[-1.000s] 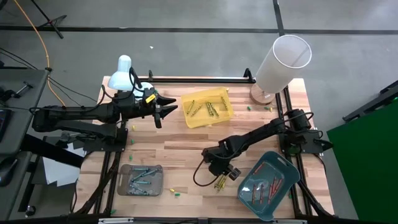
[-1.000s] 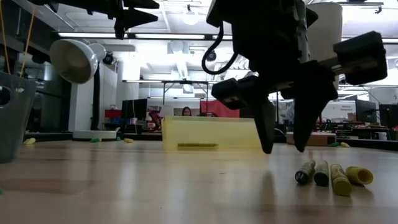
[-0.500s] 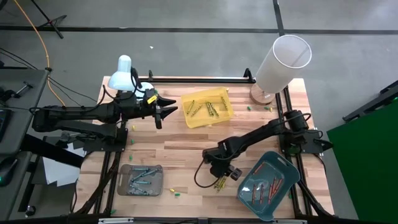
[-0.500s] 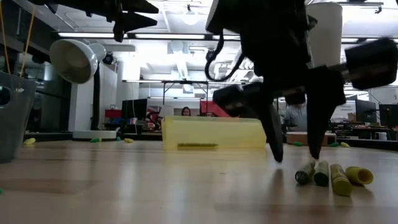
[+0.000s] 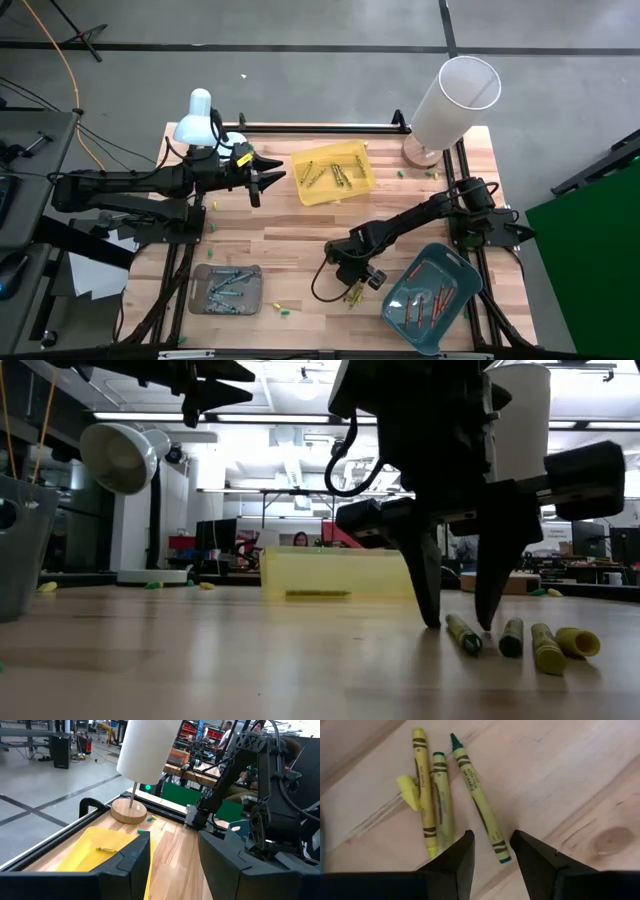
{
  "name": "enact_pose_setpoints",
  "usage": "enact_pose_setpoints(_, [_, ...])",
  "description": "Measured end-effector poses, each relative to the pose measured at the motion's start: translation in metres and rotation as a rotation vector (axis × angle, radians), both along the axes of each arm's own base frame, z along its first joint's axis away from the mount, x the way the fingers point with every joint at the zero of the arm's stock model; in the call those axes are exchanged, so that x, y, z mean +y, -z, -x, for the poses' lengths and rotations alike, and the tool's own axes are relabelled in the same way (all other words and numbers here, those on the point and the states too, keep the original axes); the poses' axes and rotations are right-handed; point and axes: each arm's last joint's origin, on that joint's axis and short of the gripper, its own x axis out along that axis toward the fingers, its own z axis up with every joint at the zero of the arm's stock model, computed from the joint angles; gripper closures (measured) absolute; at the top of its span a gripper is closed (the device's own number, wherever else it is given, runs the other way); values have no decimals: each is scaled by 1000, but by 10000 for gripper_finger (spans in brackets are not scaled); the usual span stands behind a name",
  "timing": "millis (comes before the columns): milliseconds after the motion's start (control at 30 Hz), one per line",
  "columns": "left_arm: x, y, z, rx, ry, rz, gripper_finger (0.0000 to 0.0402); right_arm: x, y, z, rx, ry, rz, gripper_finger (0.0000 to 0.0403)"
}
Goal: Sort crayons
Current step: Put the green crayon into the yellow bin
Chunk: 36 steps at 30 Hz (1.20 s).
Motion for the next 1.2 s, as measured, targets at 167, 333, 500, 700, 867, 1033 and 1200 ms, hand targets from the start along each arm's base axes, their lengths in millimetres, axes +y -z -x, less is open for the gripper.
enact_pose_setpoints(167, [0, 0, 0, 0, 0, 0, 250, -2, 0, -1, -14, -18, 14, 265])
enact_pose_setpoints(333, [0, 0, 0, 0, 0, 0, 250, -2, 3, -2, -18, -31, 20, 276])
enact_pose_setpoints(500, [0, 0, 0, 1, 0, 0, 250, -2, 8, -4, -14, -24, 27, 329])
enact_pose_setpoints(700, [0, -1, 1, -12, -2, 20, 250, -5, 8, -3, 2, -13, 28, 394])
enact_pose_setpoints(867, [2, -8, 9, -70, -25, 81, 250, -8, 3, -1, 24, 34, 24, 399])
enact_pose_setpoints(1033, [7, -17, 21, -115, -59, 29, 250, -25, -9, 8, 78, 113, 129, 401])
enact_pose_setpoints(1200, [13, -22, 30, -137, -100, -17, 250, -60, -35, 18, 131, 290, 146, 402])
